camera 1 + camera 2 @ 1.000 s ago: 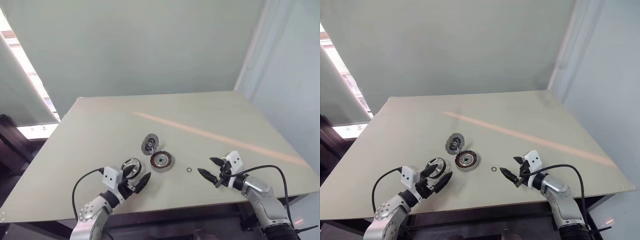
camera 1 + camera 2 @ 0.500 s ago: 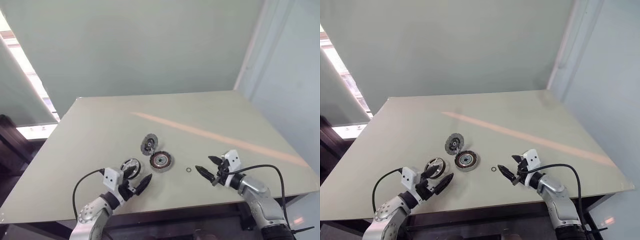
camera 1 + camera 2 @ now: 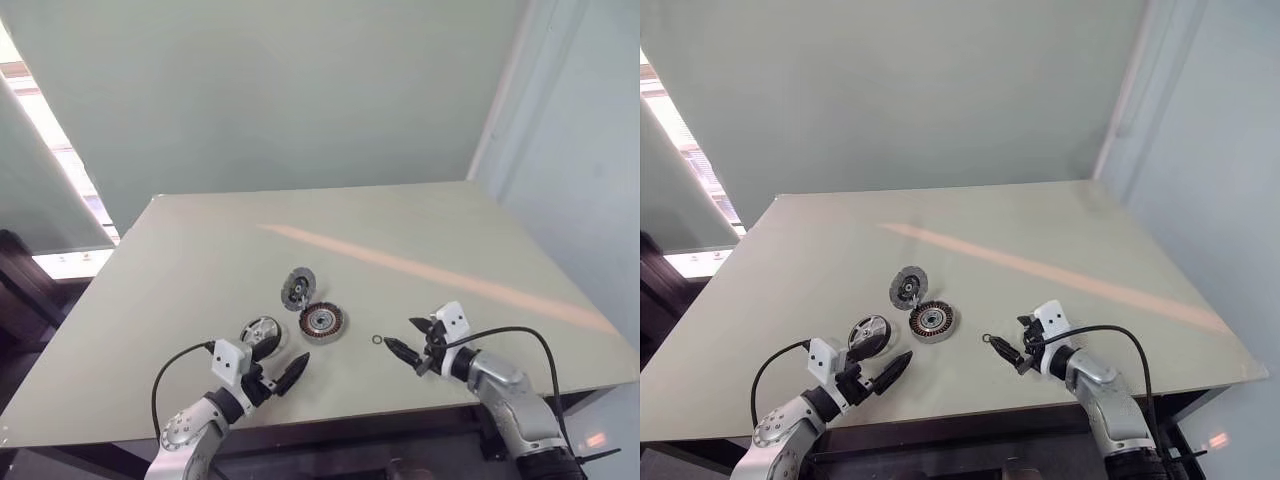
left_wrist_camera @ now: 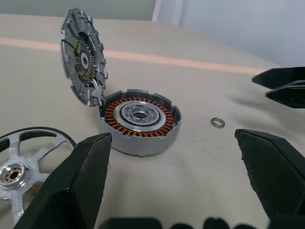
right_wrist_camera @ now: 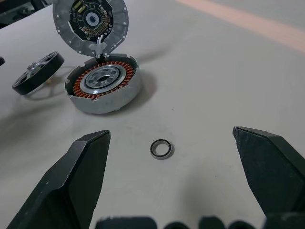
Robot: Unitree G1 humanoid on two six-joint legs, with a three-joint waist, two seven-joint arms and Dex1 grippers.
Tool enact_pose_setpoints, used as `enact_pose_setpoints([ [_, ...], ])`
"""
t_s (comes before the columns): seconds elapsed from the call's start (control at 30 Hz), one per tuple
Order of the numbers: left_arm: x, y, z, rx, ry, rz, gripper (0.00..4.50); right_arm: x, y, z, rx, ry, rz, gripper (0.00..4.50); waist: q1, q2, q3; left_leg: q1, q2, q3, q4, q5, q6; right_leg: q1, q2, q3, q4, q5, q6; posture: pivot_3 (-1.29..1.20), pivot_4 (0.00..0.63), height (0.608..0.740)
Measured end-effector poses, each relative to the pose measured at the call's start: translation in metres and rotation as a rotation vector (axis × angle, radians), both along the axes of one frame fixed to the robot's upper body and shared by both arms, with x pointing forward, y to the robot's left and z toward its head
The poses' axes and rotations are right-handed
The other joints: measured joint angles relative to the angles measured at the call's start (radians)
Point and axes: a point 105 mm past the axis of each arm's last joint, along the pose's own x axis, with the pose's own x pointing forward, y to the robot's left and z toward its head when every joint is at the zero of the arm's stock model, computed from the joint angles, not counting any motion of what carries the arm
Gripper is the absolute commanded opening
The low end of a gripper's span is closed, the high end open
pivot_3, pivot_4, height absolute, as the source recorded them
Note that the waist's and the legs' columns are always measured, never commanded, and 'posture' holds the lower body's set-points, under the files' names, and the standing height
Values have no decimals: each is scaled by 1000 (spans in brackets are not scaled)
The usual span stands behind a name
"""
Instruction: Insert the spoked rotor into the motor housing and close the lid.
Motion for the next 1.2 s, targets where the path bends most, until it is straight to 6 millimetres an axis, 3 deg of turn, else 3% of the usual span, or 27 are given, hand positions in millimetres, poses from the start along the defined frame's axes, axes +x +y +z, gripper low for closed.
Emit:
enact_pose_setpoints([
  [0.63,6,-15,-4,19,-18,-78,4436,15,21,-40,-60,105,3,4500,0,0,0,0,0,0,0,0,0,0,0,0,0,0,0,0,0,740],
  [1.2,-1,-21,-12,30,9,-103,4436,25,31,-46,-112,61,39,4500,-5,0,-1,1,0,0,1,0,0,1,0,0,1,0,0,0,0,740],
])
